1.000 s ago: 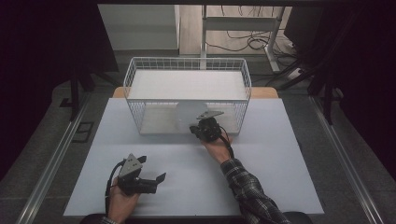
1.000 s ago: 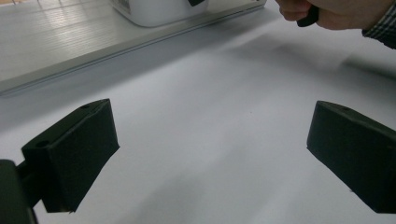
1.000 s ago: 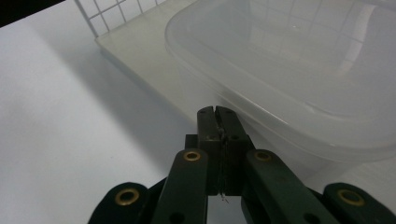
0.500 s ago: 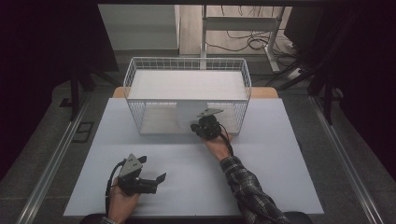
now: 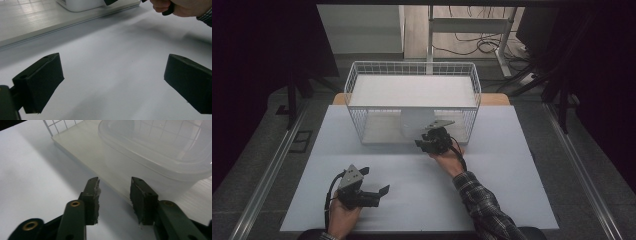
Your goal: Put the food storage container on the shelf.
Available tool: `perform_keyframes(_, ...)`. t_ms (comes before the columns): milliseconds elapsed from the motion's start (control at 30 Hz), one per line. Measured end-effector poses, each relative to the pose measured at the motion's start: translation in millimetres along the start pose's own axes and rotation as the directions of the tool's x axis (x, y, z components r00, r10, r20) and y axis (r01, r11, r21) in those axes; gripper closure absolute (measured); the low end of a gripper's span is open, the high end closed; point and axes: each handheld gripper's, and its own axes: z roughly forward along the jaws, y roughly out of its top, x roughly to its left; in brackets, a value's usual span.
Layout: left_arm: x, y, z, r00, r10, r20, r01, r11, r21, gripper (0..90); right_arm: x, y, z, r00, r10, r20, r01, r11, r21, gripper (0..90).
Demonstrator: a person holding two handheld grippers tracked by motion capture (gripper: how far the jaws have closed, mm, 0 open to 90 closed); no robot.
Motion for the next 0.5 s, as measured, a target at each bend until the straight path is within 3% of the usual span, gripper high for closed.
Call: perform_keyframes(500, -1.5, -0.2, 2.2, 0.9999, 0.013, 0.0, -0.013, 0.9998, 0.017, 1.7, 8.5, -5.0, -25.0, 0.9996, -0.014, -0.026, 0.014, 1.0, -0.015, 44.8)
